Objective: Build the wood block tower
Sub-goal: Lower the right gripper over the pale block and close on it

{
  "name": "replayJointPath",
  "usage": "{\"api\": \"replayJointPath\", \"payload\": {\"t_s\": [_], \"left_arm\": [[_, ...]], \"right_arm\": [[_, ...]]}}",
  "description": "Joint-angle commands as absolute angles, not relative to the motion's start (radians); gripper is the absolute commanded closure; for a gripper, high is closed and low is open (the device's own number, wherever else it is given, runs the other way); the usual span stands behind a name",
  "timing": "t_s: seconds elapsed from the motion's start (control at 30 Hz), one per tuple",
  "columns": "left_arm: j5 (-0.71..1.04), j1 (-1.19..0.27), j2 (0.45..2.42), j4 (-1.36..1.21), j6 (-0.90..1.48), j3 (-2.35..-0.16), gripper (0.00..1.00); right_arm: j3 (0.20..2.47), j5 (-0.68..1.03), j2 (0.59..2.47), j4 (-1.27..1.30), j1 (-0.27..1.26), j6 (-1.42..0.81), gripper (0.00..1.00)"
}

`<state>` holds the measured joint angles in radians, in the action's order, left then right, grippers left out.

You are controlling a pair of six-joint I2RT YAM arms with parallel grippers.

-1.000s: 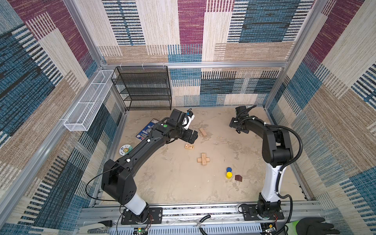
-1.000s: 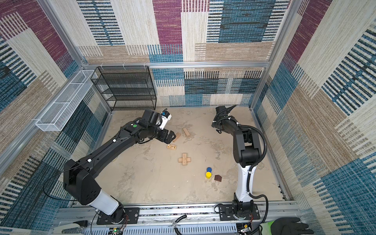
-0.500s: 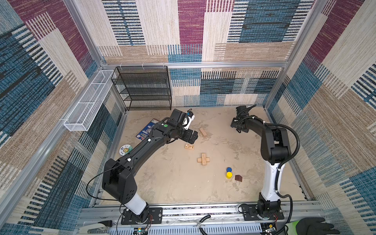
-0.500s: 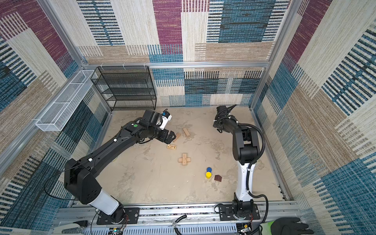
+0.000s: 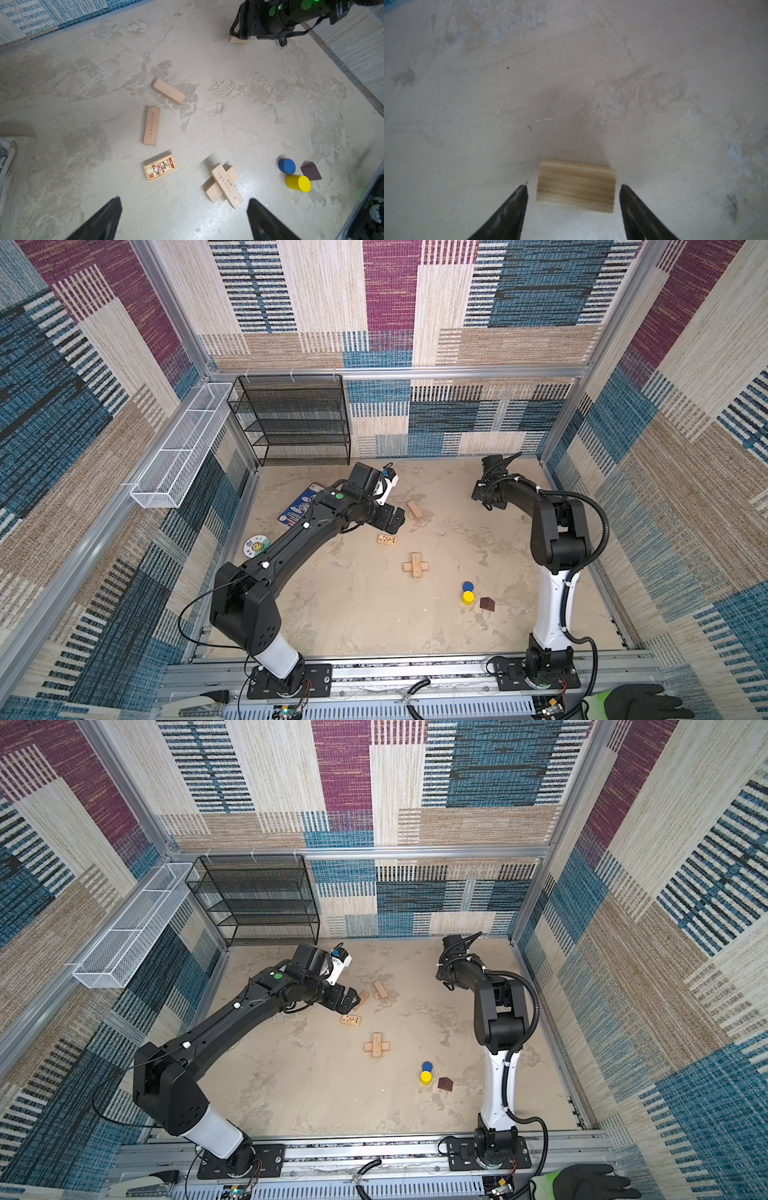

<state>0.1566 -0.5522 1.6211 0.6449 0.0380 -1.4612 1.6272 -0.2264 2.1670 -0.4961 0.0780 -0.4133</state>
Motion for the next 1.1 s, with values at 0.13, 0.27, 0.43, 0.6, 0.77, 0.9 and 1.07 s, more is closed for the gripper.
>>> {"api": "replayJointPath", "payload": {"t_s": [0.13,0.27,0.43,0.6,0.77,0.9,1.07], "left_arm": [[0.160,-0.551,1.624,0.658,0.043,-1.470,0.01],[0.160,-0.551,1.626,0.660,0.043,-1.472,0.01],[0.158,-0.551,1.629,0.661,0.043,-1.473,0.01],[0.158,-0.551,1.632,0.662,0.043,-1.474,0.01],[0.160,-0.551,1.632,0.662,0.043,-1.474,0.01],[0.159,-0.551,1.630,0.662,0.043,-1.474,0.01],[0.161,-0.551,1.628,0.662,0.045,-1.475,0.01]], "right_arm": [[1.643,-0.227,2.181,-0.512,0.075,-0.406,0.23],[1.641,-0.223,2.180,-0.508,0.073,-0.407,0.24],[1.641,-0.222,2.184,-0.507,0.072,-0.406,0.26],[1.641,-0.220,2.183,-0.506,0.070,-0.404,0.28],[1.638,-0.215,2.184,-0.507,0.069,-0.405,0.28],[1.637,-0.207,2.184,-0.506,0.069,-0.404,0.30],[1.636,-0.204,2.182,-0.504,0.069,-0.401,0.33]]}}
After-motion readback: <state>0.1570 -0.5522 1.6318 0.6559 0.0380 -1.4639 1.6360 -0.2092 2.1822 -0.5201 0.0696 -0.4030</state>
